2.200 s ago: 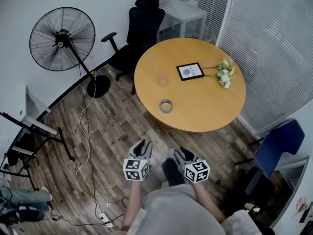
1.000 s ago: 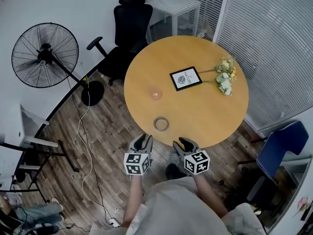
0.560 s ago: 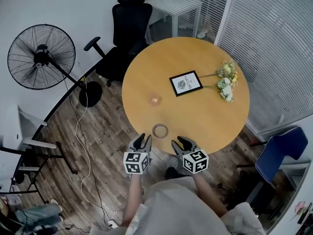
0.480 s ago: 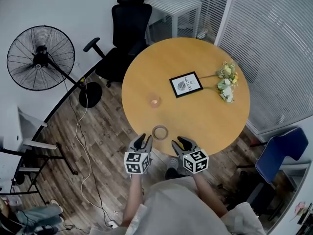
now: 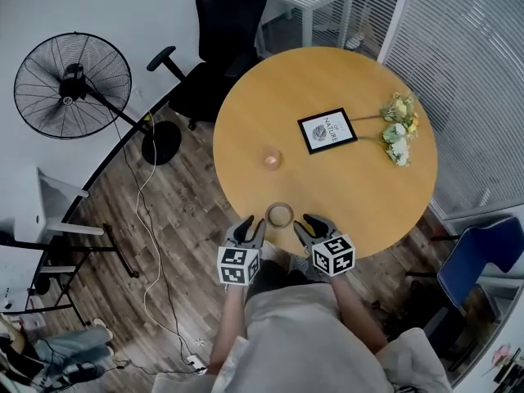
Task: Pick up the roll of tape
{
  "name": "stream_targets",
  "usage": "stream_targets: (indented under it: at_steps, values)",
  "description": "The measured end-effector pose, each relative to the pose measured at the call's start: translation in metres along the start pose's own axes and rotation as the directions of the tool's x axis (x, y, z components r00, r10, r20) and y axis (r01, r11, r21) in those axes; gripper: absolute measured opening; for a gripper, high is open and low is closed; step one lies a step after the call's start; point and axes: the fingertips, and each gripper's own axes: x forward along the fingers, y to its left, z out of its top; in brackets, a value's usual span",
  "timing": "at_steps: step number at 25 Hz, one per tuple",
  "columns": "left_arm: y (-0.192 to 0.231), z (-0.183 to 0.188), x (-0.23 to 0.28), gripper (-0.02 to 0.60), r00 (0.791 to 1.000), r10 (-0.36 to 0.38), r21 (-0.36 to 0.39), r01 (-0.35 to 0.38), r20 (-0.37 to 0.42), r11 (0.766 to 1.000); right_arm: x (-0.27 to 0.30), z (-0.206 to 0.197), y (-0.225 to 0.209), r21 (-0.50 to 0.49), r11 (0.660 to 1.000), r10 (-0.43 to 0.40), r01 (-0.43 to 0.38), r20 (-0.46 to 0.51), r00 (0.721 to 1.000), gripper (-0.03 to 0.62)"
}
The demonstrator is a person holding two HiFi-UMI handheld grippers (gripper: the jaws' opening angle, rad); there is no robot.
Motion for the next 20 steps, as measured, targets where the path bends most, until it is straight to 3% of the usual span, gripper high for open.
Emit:
stream_targets:
  at_steps: [5, 12, 20]
  values:
    - [0.002, -0.007, -0.007, 0.106, 1.0, 0.004, -0.005, -0.004, -0.009, 1.0, 0.016, -0.01, 0.001, -0.02, 1.0, 0.008, -0.008, -0.039, 0.999, 0.133]
    - [-0.011, 0.008, -0.008, 0.106, 0.998, -0.052, 0.03, 0.051, 0.028, 0.998, 0.034, -0.004, -0.007, -0.027, 1.0, 0.0, -0.002, -0.05, 0.999, 0.133]
    - [-0.015, 0.013, -0.006, 0.106, 0.994, -0.105, 0.062, 0.103, 0.031, 0.993, 0.067, -0.026, -0.01, -0.117, 0.991, 0.035, -0.062, -0.226, 0.974, 0.137]
